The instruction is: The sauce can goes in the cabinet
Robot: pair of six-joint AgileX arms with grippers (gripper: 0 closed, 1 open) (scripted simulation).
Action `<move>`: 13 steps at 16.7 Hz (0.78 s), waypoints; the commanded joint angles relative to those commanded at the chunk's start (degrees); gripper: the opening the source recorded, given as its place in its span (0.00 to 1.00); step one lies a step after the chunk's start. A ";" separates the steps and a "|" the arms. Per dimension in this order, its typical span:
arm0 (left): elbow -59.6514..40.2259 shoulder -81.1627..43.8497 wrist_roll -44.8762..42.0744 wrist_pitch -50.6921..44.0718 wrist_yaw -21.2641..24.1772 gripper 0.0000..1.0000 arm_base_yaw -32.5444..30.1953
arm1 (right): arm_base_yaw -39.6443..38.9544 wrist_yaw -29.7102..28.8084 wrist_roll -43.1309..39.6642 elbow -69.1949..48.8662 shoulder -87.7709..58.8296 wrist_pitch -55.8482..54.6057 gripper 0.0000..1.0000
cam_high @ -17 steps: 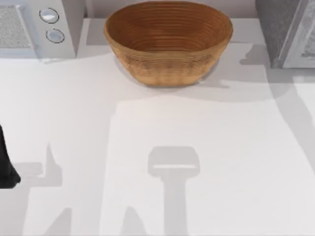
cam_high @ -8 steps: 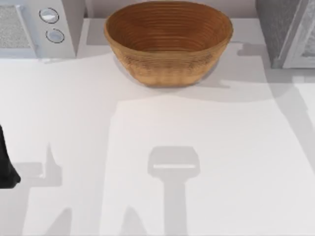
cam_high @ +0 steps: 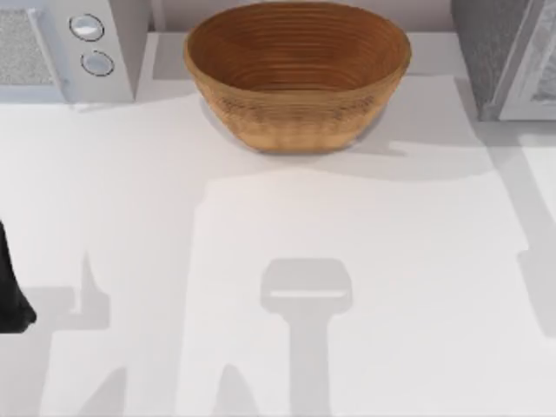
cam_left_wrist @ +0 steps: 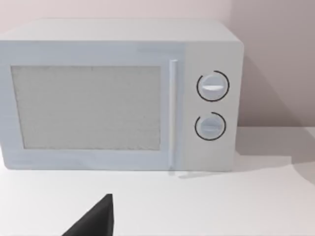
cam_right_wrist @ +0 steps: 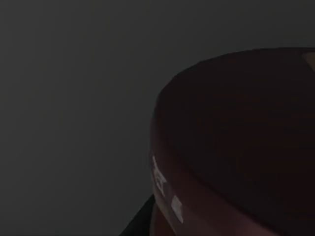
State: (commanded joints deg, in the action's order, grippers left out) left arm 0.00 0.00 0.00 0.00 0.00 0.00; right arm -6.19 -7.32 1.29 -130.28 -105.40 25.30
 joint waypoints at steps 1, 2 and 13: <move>0.00 0.00 0.00 0.00 0.00 1.00 0.00 | 0.20 0.23 -0.16 -0.97 -1.08 -0.23 0.00; 0.00 0.00 0.00 0.00 0.00 1.00 0.00 | 0.30 0.34 -0.24 -1.41 -1.54 -0.34 0.00; 0.00 0.00 0.00 0.00 0.00 1.00 0.00 | 0.30 0.34 -0.24 -1.42 -1.55 -0.34 0.53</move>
State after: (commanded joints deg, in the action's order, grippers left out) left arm 0.00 0.00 0.00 0.00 0.00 0.00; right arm -5.89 -6.99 1.05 -131.71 -106.95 24.96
